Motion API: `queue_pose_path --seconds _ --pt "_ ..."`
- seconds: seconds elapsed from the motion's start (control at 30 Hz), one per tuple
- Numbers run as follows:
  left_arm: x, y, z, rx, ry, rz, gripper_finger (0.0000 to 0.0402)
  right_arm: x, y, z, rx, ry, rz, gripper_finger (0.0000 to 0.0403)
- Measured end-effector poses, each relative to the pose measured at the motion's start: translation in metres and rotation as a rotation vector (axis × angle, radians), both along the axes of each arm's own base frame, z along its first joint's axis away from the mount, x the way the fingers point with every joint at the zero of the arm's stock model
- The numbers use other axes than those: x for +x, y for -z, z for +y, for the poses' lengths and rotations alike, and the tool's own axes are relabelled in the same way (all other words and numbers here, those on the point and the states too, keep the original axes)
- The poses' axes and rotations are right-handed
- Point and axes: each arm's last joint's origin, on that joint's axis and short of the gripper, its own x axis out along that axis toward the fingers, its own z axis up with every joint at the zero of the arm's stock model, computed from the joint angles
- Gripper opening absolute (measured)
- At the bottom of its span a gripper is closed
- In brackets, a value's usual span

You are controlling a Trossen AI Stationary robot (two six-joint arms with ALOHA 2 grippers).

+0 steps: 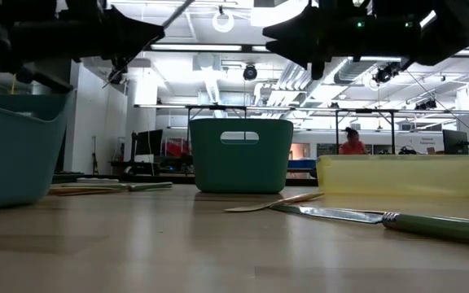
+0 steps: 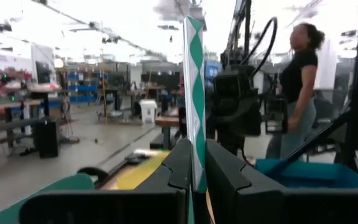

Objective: Sort silverware by color (type)
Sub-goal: Put the blue patterned knife into the yellow bin

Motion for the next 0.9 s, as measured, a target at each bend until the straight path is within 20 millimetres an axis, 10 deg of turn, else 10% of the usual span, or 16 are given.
queue_pose_path --seconds 0.4,0.9 --pt "0.051 -0.002 -0.016 0.038 0.046 0.138 0.0019 0.003 0.001 0.000 0.000 -0.002 -0.059 0.0161" --pt "0.055 -0.003 -0.016 0.038 0.044 0.123 0.0019 0.003 0.001 0.001 0.016 -0.021 -0.058 0.0161"
